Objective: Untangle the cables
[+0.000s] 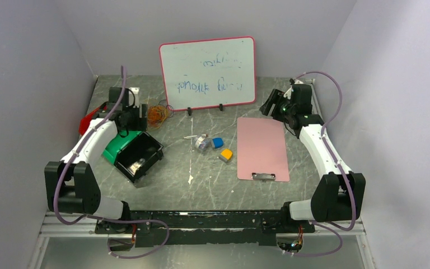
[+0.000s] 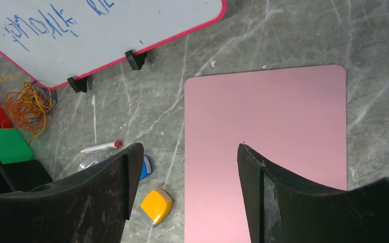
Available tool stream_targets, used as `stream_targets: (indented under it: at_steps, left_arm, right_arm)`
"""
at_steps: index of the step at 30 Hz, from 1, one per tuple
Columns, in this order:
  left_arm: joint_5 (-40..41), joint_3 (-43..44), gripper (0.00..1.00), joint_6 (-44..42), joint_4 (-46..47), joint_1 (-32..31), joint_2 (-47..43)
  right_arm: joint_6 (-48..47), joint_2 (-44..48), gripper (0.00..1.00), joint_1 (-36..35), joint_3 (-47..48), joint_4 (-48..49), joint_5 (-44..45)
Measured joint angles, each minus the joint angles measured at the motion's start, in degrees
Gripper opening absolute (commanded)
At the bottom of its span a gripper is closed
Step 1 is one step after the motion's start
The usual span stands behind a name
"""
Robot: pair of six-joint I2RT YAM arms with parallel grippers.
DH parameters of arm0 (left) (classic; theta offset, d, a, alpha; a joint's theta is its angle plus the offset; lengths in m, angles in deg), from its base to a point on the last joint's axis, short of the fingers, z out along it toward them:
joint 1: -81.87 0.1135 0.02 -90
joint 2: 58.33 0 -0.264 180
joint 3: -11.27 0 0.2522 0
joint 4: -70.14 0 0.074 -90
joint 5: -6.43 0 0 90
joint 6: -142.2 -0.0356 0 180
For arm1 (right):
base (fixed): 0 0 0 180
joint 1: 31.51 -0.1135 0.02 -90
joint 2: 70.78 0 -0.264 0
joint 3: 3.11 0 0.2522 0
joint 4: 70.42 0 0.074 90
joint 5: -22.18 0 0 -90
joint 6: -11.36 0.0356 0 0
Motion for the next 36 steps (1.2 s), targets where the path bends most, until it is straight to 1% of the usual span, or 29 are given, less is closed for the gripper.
stream_targets:
  at_steps: [4,12,18,22,26,31,36]
  left_arm:
    - [1.4,-0.8,0.77,-2.3,-0.9,-3.1,0.2]
    - [2.7,-0.9,0.75,-3.5,-3.1,-3.1,0.9]
    - [3.1,-0.9,0.71,-3.6,-4.5,-3.3,4.1]
    - [5.0,-0.9,0.69,-3.2,-5.4,-3.4,7.1]
    - [7.2,-0.9,0.63,-2.9,-5.7,-3.4,8.7]
    - [8.7,-0.8,0.49,-2.9,-5.7,-3.5,10.3]
    - [9.3,-0.3,0.41,-2.5,-5.4,-3.6,10.8]
  right_arm:
    - [0.0,0.0,0.73,-0.4,0.0,0.3,-0.8]
    - [0.0,0.0,0.74,-0.9,0.0,0.3,-1.0]
    - [0.0,0.0,0.74,-1.2,0.0,0.3,-1.4]
    - [0.0,0.0,0.74,-1.6,0.0,0.4,-1.7]
    - [0.0,0.0,0.74,-1.7,0.0,0.4,-1.7]
    - [0.0,-0.6,0.74,-1.9,0.0,0.4,-1.8]
    - [0.0,-1.2,0.74,-2.0,0.0,0.7,-1.8]
